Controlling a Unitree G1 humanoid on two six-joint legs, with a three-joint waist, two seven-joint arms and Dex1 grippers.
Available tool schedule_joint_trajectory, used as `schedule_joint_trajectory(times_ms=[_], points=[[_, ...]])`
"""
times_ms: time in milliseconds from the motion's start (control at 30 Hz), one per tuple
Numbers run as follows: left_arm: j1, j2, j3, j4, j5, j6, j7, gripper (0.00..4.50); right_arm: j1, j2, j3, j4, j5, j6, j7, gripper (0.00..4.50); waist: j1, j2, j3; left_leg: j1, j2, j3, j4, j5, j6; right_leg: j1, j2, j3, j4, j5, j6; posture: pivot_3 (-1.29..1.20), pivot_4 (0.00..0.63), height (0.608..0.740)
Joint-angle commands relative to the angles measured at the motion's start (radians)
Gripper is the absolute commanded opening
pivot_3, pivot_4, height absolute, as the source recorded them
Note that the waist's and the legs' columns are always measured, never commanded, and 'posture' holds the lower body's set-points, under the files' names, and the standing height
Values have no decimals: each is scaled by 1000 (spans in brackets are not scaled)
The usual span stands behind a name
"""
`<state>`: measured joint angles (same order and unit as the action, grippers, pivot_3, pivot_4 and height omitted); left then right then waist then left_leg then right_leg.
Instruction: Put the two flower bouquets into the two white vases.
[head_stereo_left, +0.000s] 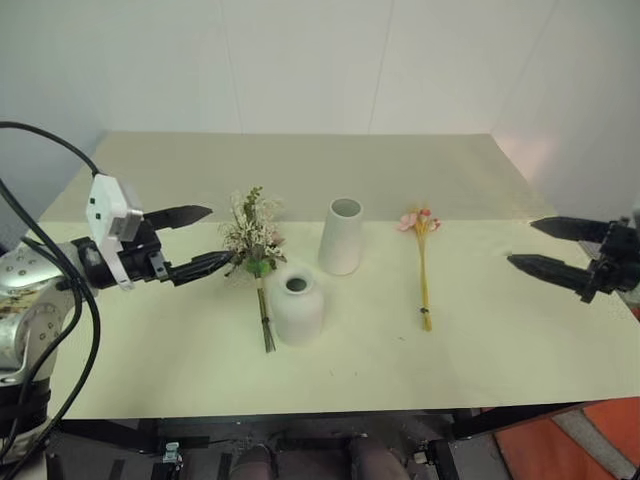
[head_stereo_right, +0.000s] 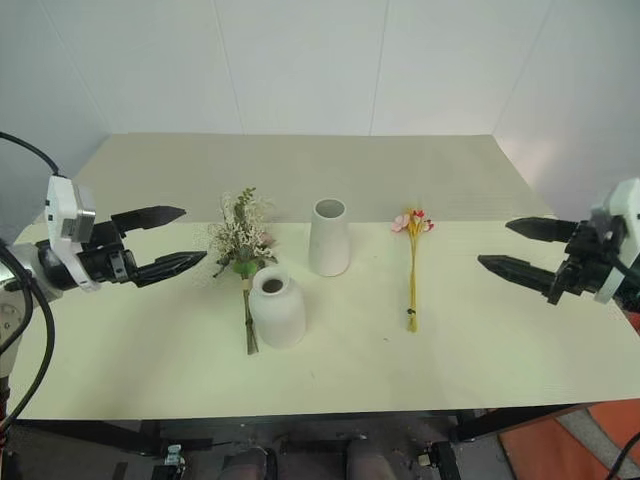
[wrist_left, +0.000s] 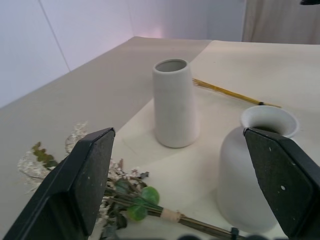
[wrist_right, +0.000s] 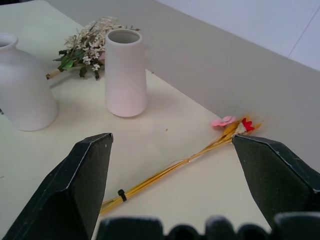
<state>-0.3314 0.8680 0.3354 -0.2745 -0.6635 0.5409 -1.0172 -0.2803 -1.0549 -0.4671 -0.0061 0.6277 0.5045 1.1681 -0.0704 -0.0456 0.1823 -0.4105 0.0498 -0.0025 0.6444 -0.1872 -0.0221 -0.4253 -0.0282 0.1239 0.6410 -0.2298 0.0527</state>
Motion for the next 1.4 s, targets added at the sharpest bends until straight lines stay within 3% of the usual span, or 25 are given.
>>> schedule_joint_trajectory(times_ms=[33, 267, 367, 500, 633, 867, 1067, 1367, 1400], points=[[29, 4, 43, -65, -26, 1, 23, 4465, -41, -21, 15, 4, -14, -22, 6, 4500, -2, 0, 0, 0, 0, 0, 0, 0, 0, 0, 0, 0, 0, 0, 0, 0, 150, 740], [-16, 17, 23, -40, -44, -4, 12, 4465, -104, -8, 81, 4, -52, -22, -20, 4500, 1, 0, 0, 0, 0, 0, 0, 0, 0, 0, 0, 0, 0, 0, 0, 0, 150, 740], [-45, 16, 0, -30, -47, -3, -2, 4465, -134, -2, 155, -20, -125, 28, -130, 4500, 1, 0, 0, 0, 0, 0, 0, 0, 0, 0, 0, 0, 0, 0, 0, 0, 150, 740], [-104, 4, -27, -14, -61, -1, -15, 4465, -275, 20, 271, -48, -141, 341, -320, 4500, -2, 0, 0, 0, 0, 1, 0, 0, 0, -1, 0, 1, 1, 0, 0, 0, 150, 740], [-151, -4, -69, 18, -58, -13, -53, 4465, -450, 68, 406, -48, -130, 682, -415, 4500, -3, 0, 0, 0, 0, 0, 0, 0, 0, -2, 1, 1, 2, 0, -1, 0, 150, 740], [-225, -28, -123, 75, -27, -49, -77, 4465, -727, 243, 576, 196, -224, 974, -564, 4500, 0, 0, 0, -6, 0, 0, 0, 0, 0, -7, 1, 1, 2, 1, -1, 0, 150, 740], [-281, -49, -161, 122, -6, -72, -109, 4465, -841, 340, 727, 466, -310, 883, -539, 4500, 3, 0, 0, -14, 0, 0, 1, 0, 0, -14, 1, 0, 2, 5, -8, 0, 150, 740], [-274, -64, -167, 115, 26, -91, -95, 4465, -954, 464, 793, 850, -473, 658, -514, 4500, -3, 0, 0, -14, 0, 0, 1, 0, 0, -15, 1, 0, 4, 5, -8, 0, 150, 740], [-270, -65, -162, 108, 22, -86, -91, 4491, -959, 472, 801, 869, -484, 642, -496, 4319, -3, 0, 0, -14, 0, 0, 1, 0, 0, -15, 1, 0, 4, 5, -8, 0, 150, 740]])
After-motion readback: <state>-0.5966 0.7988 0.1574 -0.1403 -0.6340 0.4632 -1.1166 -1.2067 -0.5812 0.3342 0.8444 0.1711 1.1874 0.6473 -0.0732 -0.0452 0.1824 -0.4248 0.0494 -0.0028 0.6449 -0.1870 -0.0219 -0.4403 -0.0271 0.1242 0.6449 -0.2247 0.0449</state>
